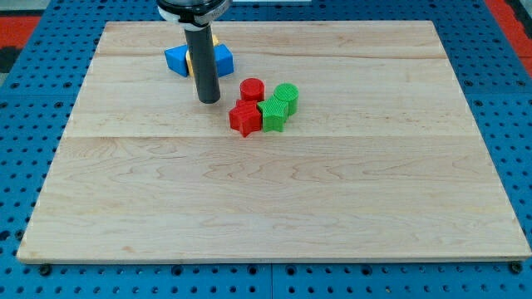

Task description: Move your arm towards red circle

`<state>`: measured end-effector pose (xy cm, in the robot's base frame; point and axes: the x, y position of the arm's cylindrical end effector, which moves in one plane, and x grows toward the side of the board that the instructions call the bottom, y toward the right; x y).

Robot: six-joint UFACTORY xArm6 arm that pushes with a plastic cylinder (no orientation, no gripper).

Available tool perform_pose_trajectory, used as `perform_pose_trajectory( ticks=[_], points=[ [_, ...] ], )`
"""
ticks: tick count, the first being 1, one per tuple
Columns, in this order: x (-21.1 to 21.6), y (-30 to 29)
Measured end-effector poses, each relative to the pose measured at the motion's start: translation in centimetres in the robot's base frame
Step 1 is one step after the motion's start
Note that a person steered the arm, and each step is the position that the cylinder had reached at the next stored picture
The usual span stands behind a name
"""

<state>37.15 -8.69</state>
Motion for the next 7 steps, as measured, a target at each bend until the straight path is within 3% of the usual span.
perform_pose_trajectory(
  ticks=[7],
  points=[
    [-1.0,0.8]
  ],
)
